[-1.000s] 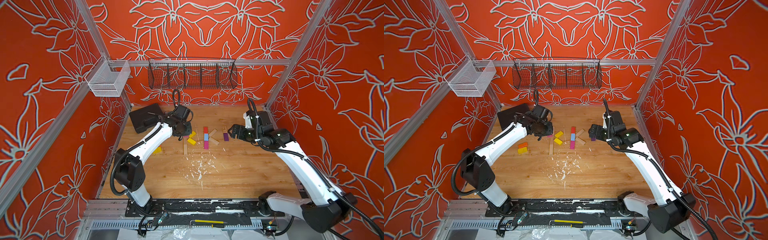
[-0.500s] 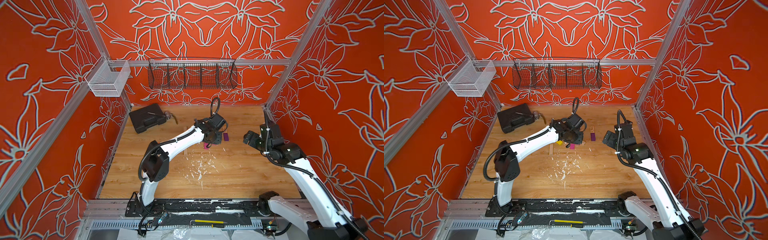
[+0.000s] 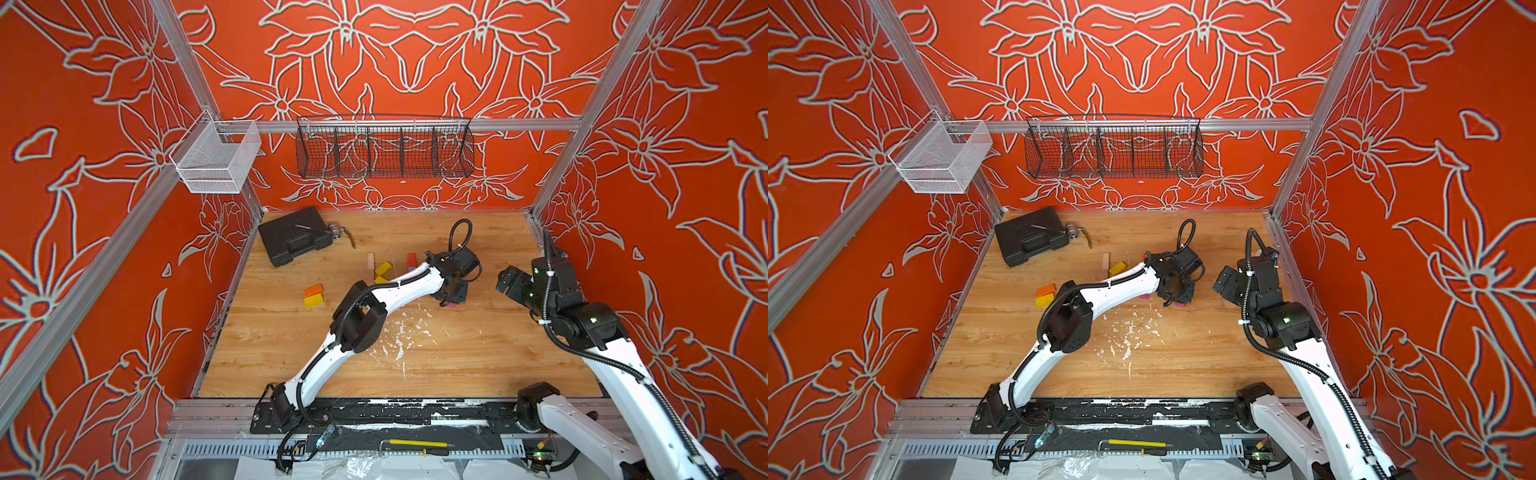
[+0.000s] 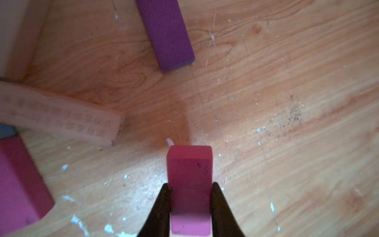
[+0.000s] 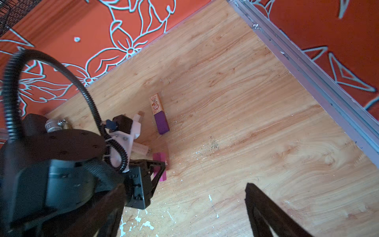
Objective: Assemble the letter k with building blocks
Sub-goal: Assemble the building block at the center of the board.
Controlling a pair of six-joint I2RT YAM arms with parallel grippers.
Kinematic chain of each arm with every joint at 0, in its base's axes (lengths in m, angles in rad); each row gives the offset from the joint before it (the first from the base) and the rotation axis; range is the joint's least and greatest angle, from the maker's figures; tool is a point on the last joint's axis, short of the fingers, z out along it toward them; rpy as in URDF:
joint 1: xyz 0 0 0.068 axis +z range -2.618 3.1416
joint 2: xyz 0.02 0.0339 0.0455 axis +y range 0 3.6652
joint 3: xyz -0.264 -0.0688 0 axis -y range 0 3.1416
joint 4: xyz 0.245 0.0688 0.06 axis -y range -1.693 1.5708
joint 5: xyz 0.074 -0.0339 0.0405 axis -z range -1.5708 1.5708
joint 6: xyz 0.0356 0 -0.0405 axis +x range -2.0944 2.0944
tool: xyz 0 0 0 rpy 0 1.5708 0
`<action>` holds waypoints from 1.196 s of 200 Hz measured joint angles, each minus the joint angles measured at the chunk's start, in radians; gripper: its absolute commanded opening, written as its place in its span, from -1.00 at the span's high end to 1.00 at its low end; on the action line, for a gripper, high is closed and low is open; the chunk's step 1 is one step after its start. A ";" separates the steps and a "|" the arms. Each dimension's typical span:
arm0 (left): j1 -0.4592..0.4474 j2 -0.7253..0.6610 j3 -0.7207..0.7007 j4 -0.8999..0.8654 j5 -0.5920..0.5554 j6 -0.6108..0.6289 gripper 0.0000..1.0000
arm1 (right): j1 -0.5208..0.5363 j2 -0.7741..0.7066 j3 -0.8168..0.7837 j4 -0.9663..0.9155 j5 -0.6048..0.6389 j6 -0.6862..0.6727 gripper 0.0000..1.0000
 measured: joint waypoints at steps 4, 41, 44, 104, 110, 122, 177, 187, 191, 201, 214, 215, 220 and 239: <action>0.000 0.013 0.009 -0.002 0.001 0.000 0.70 | 0.000 0.000 0.000 0.000 0.000 0.000 -0.86; 0.000 0.069 0.077 -0.013 0.003 -0.006 0.60 | 0.000 0.000 0.000 0.000 0.000 0.003 -0.86; 0.000 0.071 0.079 -0.013 0.003 -0.006 0.58 | 0.000 0.000 0.000 0.000 0.000 0.003 -0.86; 0.000 0.079 0.086 -0.018 0.011 -0.011 0.12 | 0.000 0.000 -0.012 -0.002 0.000 0.004 -0.86; 0.000 0.079 0.086 -0.018 0.013 -0.013 0.11 | 0.000 0.000 -0.012 -0.002 0.000 0.004 -0.86; 0.000 0.079 0.086 -0.018 0.016 -0.014 0.09 | 0.000 0.000 -0.012 -0.002 0.000 0.004 -0.86; 0.000 0.009 -0.012 0.024 0.037 -0.014 0.06 | 0.000 0.000 -0.014 0.000 -0.004 0.005 -0.85; 0.000 -0.048 -0.082 0.050 0.039 -0.014 0.05 | 0.000 0.001 -0.017 0.001 -0.008 0.004 -0.84; 0.000 -0.080 -0.118 0.064 0.038 -0.014 0.05 | 0.000 0.003 -0.018 0.001 -0.013 0.003 -0.85; 0.001 -0.156 -0.189 0.093 0.036 -0.014 0.05 | 0.000 0.009 -0.018 0.003 -0.027 -0.001 -0.85; 0.005 -0.268 -0.280 0.140 0.026 -0.014 0.05 | 0.000 0.024 -0.018 0.010 -0.050 -0.009 -0.86; 0.005 -0.276 -0.285 0.144 0.024 -0.014 0.05 | 0.000 0.027 -0.018 0.011 -0.052 -0.011 -0.86; 0.005 -0.324 -0.323 0.167 0.019 -0.012 0.05 | 0.000 0.034 -0.018 0.012 -0.062 -0.017 -0.86; 0.008 -0.519 -0.481 0.276 -0.020 0.002 0.05 | 0.000 0.076 -0.018 0.023 -0.114 -0.043 -0.86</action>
